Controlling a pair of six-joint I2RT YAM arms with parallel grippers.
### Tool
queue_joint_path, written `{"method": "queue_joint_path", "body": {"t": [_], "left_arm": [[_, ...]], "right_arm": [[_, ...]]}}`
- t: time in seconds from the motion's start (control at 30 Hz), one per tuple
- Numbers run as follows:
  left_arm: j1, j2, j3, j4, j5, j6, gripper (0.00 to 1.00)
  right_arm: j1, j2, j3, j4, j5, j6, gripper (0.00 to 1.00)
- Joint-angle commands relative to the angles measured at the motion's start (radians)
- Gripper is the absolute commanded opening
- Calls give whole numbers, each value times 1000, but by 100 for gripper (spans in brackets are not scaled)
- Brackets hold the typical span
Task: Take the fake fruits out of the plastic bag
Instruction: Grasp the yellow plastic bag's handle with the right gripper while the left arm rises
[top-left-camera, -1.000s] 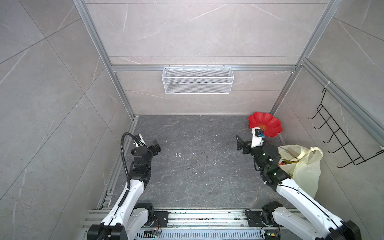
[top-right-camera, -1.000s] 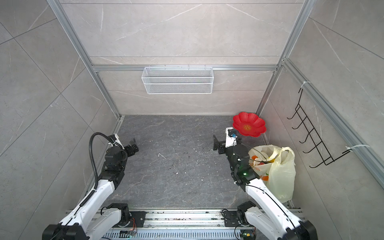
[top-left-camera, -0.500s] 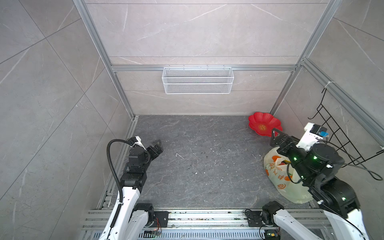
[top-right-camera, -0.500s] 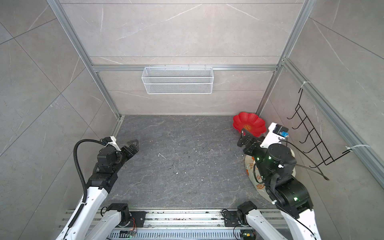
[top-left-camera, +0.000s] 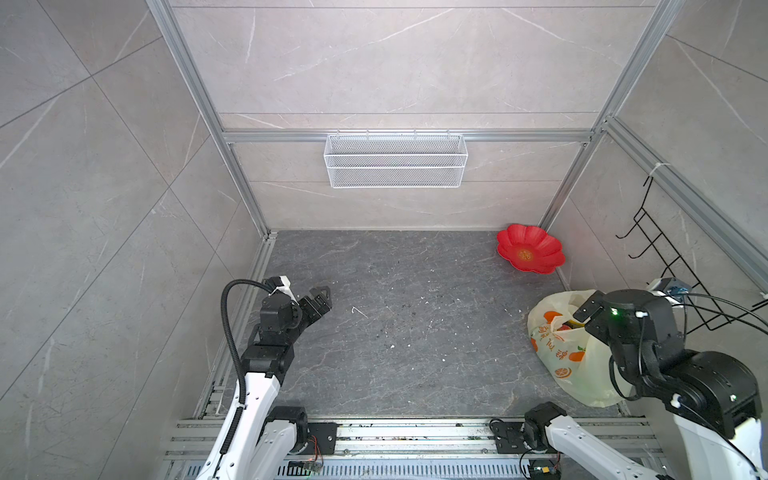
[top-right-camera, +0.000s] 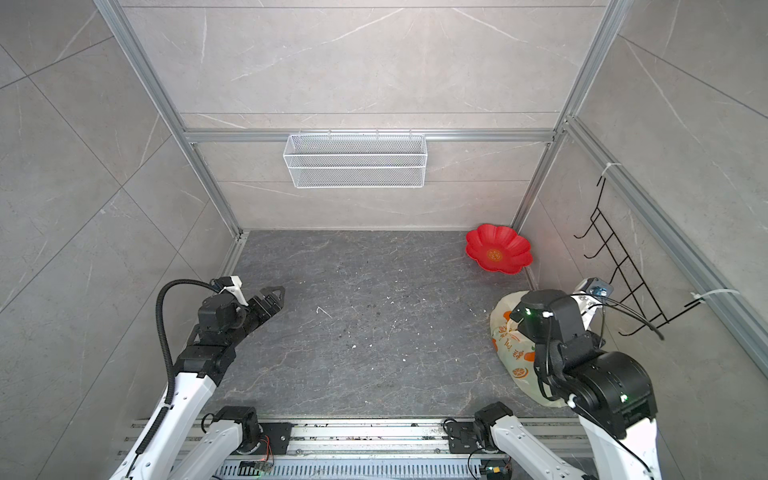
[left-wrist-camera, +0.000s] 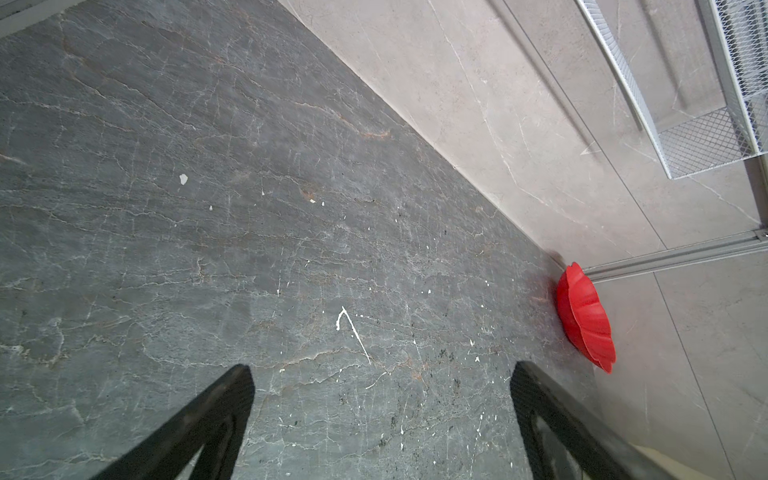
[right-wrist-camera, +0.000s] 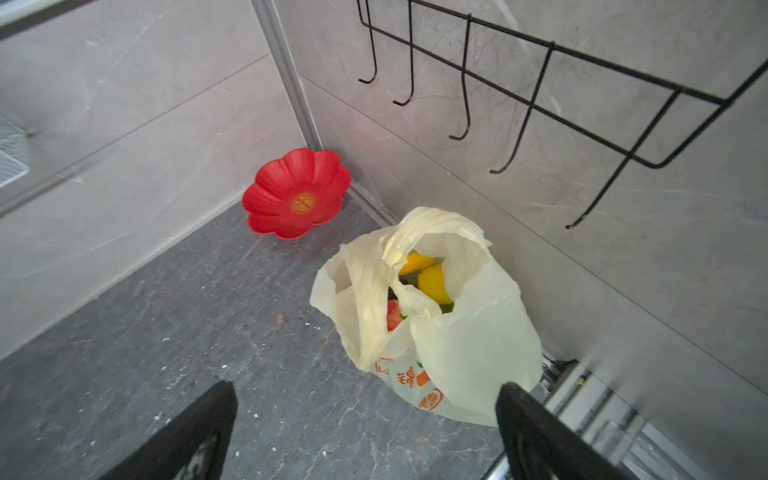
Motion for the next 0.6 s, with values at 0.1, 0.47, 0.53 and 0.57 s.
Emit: {"method": "queue_joint_path", "body": {"t": [0.1, 0.47, 0.53, 0.57], "left_arm": [[-10, -19, -5, 7, 24, 11, 100], [-24, -33, -4, -5, 11, 20, 100], [-26, -31, -4, -4, 12, 20, 100], [-27, -31, -4, -5, 11, 20, 100]], "right_arm": [[-2, 79, -24, -9, 129, 1, 100], [-290, 136, -133, 182, -58, -156, 99], [-320, 138, -151, 207, -79, -176, 98], [-340, 142, -162, 226, -104, -190, 97]]}}
